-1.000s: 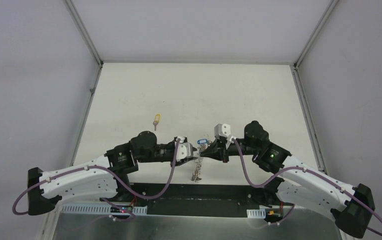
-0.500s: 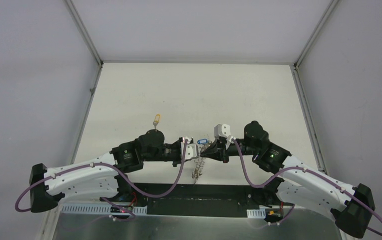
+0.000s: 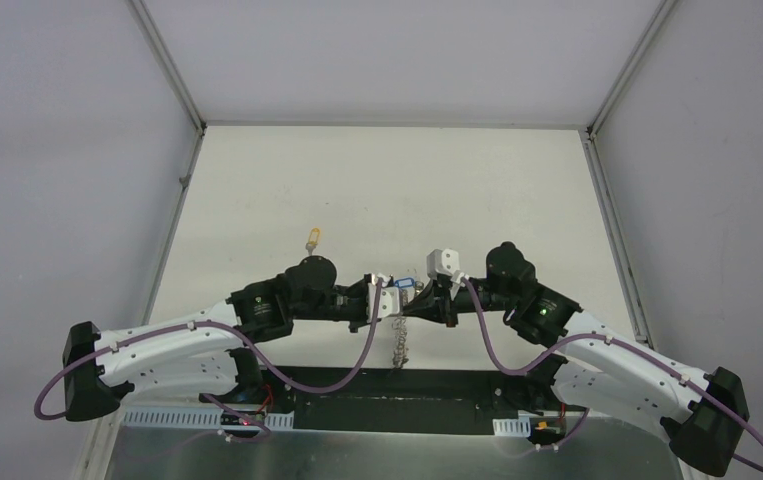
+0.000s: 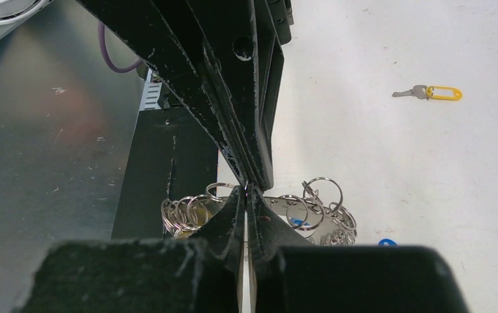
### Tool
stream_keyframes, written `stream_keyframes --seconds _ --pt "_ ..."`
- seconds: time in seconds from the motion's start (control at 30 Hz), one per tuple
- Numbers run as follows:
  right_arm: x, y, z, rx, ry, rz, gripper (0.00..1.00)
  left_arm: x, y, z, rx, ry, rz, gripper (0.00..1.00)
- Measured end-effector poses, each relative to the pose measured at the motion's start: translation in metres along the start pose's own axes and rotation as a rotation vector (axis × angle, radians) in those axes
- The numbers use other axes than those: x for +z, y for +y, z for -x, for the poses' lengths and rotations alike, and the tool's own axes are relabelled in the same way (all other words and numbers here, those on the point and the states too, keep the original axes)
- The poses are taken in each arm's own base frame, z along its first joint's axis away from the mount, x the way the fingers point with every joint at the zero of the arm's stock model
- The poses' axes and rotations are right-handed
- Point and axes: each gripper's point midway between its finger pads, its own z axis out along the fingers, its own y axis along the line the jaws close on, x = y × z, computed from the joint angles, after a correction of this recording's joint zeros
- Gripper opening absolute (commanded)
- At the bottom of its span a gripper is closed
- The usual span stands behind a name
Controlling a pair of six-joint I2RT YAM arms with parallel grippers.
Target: Put the keys on the keyring
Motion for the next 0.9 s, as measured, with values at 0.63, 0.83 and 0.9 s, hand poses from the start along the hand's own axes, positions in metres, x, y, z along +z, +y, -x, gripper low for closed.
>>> stream_keyframes --seconds 0.63,0.83,0.9 --pt "-0.019 -0.046 0.033 0.19 -0.112 -0.348 1.0 -0.024 -0.004 -0.004 0.147 -0.041 0.011 0.0" --pt "-0.036 -0.087 0.042 0.459 -0.112 -0.607 1.0 -0.035 -0.003 -0.005 0.293 -0.069 0.025 0.0" --pt "-0.041 -0.105 0.036 0.575 -0.09 -0.685 1.0 -0.038 -0.002 -0.004 0.318 -0.073 0.037 0.0"
